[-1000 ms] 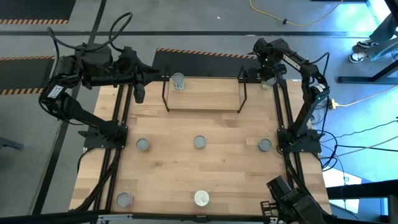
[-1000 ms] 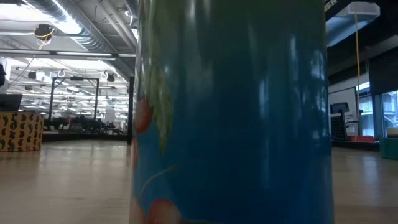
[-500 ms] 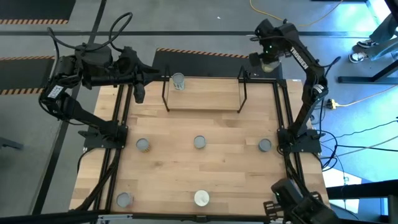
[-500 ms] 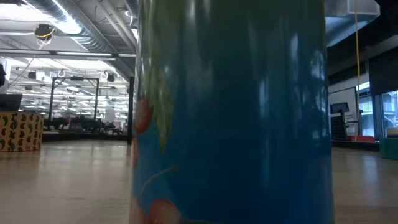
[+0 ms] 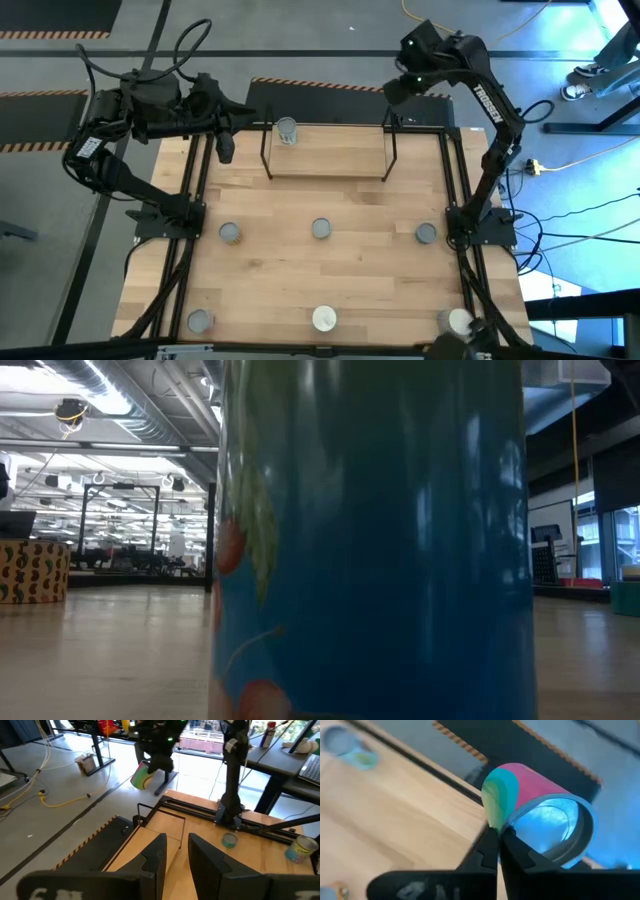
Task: Pick and place cans onto a shelf
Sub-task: Put the pink can on the shelf aligned with the white can
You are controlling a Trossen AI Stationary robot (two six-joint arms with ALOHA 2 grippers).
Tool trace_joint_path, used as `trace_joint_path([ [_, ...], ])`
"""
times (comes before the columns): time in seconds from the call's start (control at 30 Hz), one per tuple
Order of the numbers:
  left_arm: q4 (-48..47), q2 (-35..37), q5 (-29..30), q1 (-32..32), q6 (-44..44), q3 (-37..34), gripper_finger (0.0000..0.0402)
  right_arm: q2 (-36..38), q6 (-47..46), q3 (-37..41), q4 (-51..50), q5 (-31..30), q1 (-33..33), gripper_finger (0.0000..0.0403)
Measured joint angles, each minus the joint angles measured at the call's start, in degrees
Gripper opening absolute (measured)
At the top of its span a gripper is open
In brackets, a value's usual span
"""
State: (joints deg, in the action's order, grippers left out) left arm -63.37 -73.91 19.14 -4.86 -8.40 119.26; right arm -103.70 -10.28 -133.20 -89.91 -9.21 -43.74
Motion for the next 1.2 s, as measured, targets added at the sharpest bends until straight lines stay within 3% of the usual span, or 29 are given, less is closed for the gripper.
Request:
trace_joint_path([
  [0.33,0.0,0.0,3.2,0.0,-0.5,0.0,0.0073,-0.9,3.2,-1.5,8.4,0.3,10.0,0.0006],
  [0.6,0.0,0.0,4.1,0.0,-0.6,0.0,0.0073,-4.9,5.2,-1.5,16.8,4.8,11.8,0.0006],
  [1.2,0.0,0.0,4.2,0.0,-0.7,0.0,0.0073,-16.1,12.1,-1.4,18.6,11.3,14.8,0.0006],
])
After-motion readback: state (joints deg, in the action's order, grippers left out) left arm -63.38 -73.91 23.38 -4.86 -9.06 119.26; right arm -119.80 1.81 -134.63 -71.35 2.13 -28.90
